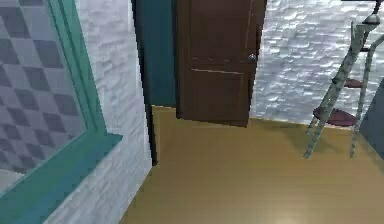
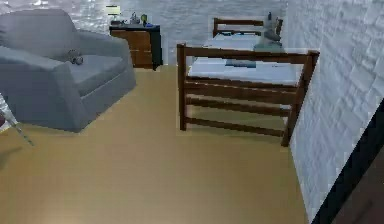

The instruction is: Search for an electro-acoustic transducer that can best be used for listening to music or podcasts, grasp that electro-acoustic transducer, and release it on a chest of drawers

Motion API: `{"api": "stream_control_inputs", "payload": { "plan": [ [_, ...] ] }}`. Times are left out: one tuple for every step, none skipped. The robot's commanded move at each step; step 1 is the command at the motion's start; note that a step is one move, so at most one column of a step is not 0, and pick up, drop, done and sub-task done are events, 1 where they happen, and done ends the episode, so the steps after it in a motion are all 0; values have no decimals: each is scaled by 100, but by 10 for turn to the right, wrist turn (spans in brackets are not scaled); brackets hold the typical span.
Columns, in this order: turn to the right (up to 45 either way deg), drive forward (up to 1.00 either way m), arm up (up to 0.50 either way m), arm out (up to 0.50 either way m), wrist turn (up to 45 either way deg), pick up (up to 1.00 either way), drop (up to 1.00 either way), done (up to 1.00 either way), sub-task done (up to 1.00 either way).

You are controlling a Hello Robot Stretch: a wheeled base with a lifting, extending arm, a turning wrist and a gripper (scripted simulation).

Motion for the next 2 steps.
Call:
{"api": "stream_control_inputs", "payload": {
  "plan": [
    [450, 0, 0, 0, 0, 0, 0, 0, 0],
    [450, 0, 0, 0, 0, 0, 0, 0, 0]
  ]
}}
